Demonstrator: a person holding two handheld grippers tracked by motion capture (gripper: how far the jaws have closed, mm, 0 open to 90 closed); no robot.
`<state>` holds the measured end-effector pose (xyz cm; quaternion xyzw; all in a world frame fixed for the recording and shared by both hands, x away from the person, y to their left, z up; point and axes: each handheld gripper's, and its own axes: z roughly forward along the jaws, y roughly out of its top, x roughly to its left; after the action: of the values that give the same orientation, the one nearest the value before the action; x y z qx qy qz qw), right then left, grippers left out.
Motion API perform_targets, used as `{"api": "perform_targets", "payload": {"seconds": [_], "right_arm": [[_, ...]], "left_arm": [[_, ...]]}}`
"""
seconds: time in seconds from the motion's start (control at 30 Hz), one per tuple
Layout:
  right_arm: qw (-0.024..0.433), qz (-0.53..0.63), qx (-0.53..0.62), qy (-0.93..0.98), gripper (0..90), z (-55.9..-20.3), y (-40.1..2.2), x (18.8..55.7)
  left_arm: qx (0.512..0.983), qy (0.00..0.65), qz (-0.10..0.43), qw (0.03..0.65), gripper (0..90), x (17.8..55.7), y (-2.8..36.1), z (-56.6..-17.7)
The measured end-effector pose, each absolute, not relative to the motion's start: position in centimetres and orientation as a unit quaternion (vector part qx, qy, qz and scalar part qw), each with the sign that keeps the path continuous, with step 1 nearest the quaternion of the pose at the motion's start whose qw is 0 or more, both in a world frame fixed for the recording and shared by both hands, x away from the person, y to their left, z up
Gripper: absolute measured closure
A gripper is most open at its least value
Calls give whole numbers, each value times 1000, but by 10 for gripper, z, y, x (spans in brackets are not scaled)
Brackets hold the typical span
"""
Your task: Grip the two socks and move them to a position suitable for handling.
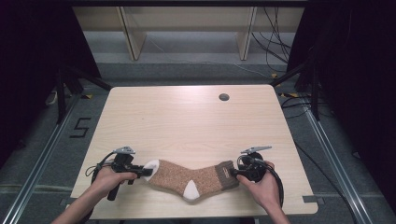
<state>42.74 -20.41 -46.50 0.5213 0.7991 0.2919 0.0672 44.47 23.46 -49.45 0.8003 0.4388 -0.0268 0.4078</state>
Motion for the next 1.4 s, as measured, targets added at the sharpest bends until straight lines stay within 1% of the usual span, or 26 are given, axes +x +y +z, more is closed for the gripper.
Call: {"api": "perform_targets", "payload": {"seconds": [0.3,0.43,0.5,0.57,0.63,0.73,0.83,1.03,1.13,1.23,1.3,1.33,1.4], "right_arm": [[65,297,528,793,583,-465,-202,426],[66,297,526,794,582,-465,-202,426],[58,289,525,798,582,-464,-201,426],[67,295,520,799,582,-465,-202,427],[66,295,522,798,581,-465,-202,427],[59,295,526,795,578,-465,-203,426],[64,298,525,795,577,-465,-203,426],[64,295,522,798,576,-464,-201,426],[57,290,524,799,575,-464,-202,426],[68,293,519,800,572,-464,-201,426],[61,288,518,803,572,-464,-200,426],[68,295,519,799,572,-466,-200,425],[68,293,518,800,570,-465,-201,425]], "left_arm": [[792,436,-30,426,764,441,239,-486],[786,433,-23,440,764,439,238,-478],[786,428,-19,445,764,438,238,-474],[788,424,-18,446,765,438,238,-471],[784,425,-13,453,765,437,237,-470],[787,427,-14,446,765,437,238,-470],[788,423,-20,447,764,437,239,-468],[784,423,-15,454,763,436,238,-466],[788,422,-17,448,763,436,239,-467],[789,420,-9,449,763,436,239,-464],[787,420,-9,452,763,435,238,-462],[788,421,-5,450,763,434,237,-461],[788,418,-8,452,764,434,238,-459]]}}
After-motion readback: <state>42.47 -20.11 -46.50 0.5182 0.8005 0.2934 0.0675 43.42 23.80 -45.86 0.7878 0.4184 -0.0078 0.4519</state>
